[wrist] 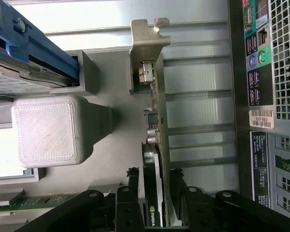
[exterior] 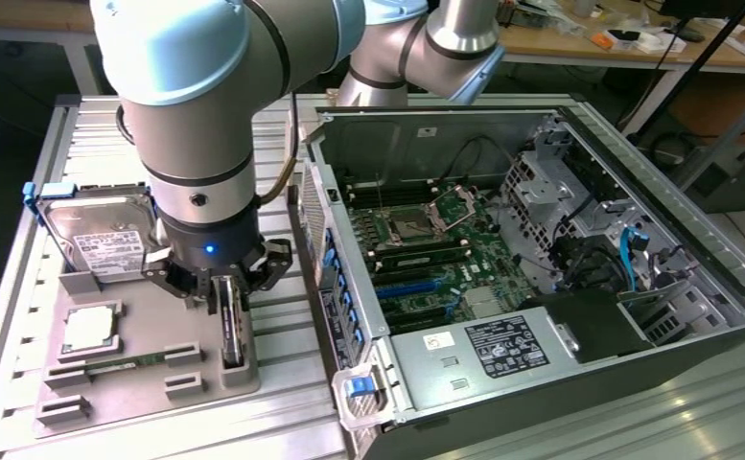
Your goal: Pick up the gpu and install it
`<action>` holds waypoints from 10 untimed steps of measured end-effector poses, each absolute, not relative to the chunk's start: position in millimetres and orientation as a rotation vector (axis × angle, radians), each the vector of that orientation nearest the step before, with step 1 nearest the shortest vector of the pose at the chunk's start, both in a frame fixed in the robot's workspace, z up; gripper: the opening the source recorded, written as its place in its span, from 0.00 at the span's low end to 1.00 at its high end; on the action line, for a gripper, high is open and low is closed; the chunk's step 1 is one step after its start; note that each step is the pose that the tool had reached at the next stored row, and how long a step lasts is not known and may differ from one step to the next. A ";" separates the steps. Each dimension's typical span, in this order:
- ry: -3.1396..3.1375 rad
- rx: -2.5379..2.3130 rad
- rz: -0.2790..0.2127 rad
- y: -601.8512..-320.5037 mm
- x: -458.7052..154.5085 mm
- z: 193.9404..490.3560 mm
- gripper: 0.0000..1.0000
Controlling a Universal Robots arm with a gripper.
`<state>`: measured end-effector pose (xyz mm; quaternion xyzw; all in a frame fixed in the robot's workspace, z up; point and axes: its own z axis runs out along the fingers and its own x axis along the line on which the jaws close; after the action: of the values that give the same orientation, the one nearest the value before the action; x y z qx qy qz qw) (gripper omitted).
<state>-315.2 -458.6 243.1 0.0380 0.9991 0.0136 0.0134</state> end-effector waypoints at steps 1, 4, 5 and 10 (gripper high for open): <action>3.112 0.118 0.042 -458.6 -315.2 243.1 0.39; 3.112 0.118 0.042 -458.6 -315.2 243.1 0.39; 3.112 0.118 0.042 -458.6 -315.2 243.1 0.39; 3.112 0.118 0.042 -458.6 -315.2 243.1 0.31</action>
<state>-315.2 -458.6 243.1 0.0380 0.9991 0.0136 0.0134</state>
